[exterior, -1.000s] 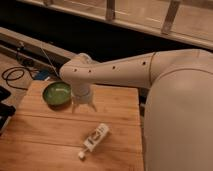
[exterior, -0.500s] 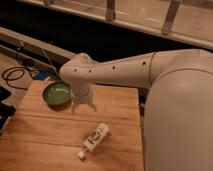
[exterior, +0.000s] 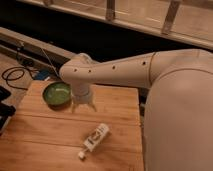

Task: Place the bottle in the ceramic bowl

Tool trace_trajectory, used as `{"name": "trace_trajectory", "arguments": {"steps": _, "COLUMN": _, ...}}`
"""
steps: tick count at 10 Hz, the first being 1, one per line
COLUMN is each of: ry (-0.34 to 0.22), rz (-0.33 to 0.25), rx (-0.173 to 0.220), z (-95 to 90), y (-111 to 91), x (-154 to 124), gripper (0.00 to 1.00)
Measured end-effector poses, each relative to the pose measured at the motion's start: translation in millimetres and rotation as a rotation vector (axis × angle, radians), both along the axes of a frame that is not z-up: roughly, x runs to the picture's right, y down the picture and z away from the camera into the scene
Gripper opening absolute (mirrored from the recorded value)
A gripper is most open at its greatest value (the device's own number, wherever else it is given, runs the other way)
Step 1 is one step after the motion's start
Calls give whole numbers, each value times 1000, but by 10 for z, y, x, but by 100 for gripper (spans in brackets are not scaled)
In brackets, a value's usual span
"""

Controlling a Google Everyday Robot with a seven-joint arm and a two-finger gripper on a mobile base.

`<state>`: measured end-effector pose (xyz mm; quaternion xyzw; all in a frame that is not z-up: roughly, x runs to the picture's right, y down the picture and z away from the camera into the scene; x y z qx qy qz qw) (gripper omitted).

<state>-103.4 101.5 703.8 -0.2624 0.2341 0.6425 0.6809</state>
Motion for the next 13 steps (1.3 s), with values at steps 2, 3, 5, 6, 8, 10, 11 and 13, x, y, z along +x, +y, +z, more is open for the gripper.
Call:
{"name": "trace_trajectory", "arguments": {"steps": 2, "ry": 0, "rz": 0, "rx": 0, "z": 0, "y": 0, "x": 1, "gripper": 65}}
{"name": "trace_trajectory", "arguments": {"steps": 3, "ry": 1, "rz": 0, "rx": 0, "z": 0, "y": 2, "x": 4, "gripper": 65}}
{"name": "trace_trajectory", "arguments": {"steps": 5, "ry": 13, "rz": 18, "rx": 6, "z": 17, "y": 15, "x": 28, "gripper": 65}}
{"name": "trace_trajectory", "arguments": {"steps": 6, "ry": 52, "rz": 51, "rx": -3, "z": 77, "y": 115, "x": 130, "gripper": 65}}
{"name": "trace_trajectory", "arguments": {"steps": 8, "ry": 112, "rz": 110, "rx": -25, "z": 179, "y": 325, "x": 385, "gripper": 65}}
{"name": "trace_trajectory", "arguments": {"steps": 10, "ry": 190, "rz": 210, "rx": -63, "z": 292, "y": 699, "x": 857, "gripper": 65}}
{"name": "trace_trajectory", "arguments": {"steps": 11, "ry": 210, "rz": 244, "rx": -76, "z": 330, "y": 832, "x": 1003, "gripper": 65}}
{"name": "trace_trajectory", "arguments": {"steps": 13, "ry": 215, "rz": 288, "rx": -91, "z": 381, "y": 1048, "x": 1155, "gripper": 65}}
